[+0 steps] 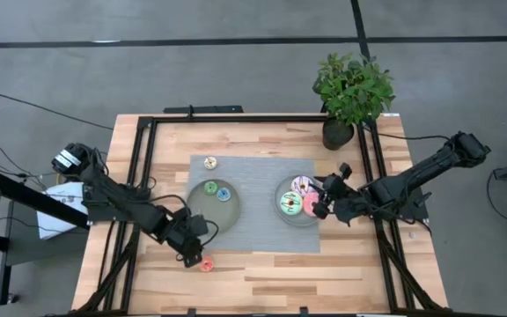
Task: Pick & Place donuts
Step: Put the small pink donut into the green plate
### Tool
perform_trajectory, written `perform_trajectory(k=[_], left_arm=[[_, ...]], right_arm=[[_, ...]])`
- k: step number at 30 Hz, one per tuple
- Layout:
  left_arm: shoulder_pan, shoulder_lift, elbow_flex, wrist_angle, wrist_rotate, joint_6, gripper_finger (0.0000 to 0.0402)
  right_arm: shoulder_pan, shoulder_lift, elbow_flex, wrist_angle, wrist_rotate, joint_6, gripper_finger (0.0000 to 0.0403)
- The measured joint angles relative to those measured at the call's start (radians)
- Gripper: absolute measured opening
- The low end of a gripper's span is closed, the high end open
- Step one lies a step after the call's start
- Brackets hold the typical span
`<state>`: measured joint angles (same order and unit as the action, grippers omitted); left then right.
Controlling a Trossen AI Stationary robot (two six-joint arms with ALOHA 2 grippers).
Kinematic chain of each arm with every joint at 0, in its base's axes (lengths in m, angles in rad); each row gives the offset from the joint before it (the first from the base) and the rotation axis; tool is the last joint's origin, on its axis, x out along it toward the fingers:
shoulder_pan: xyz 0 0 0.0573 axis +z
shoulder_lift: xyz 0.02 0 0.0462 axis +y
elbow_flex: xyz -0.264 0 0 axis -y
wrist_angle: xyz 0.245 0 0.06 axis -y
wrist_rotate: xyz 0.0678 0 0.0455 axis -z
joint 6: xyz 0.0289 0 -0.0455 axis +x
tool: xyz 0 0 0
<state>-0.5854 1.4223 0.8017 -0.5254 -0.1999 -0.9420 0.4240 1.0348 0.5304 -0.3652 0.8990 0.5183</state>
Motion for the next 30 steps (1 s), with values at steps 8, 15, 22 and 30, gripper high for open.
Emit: perform_trajectory(k=[8,15,22,30], left_arm=[[-0.052,0.003,0.0,0.1,0.012,-0.114,0.0248],[-0.072,0.003,0.0,0.125,-0.029,-0.172,0.0248],[-0.08,0.003,0.0,0.125,-0.063,-0.168,0.0248],[-0.08,0.003,0.0,0.118,-0.086,-0.162,0.0248]], right_arm=[[0.0,0.0,0.0,0.003,0.001,-0.003,0.0109],[0.023,0.0,0.0,-0.027,0.025,-0.005,0.0109],[0.098,-0.025,0.0,-0.123,0.133,0.065,0.0109],[0.22,-0.142,0.0,-0.319,0.218,0.215,0.0109]])
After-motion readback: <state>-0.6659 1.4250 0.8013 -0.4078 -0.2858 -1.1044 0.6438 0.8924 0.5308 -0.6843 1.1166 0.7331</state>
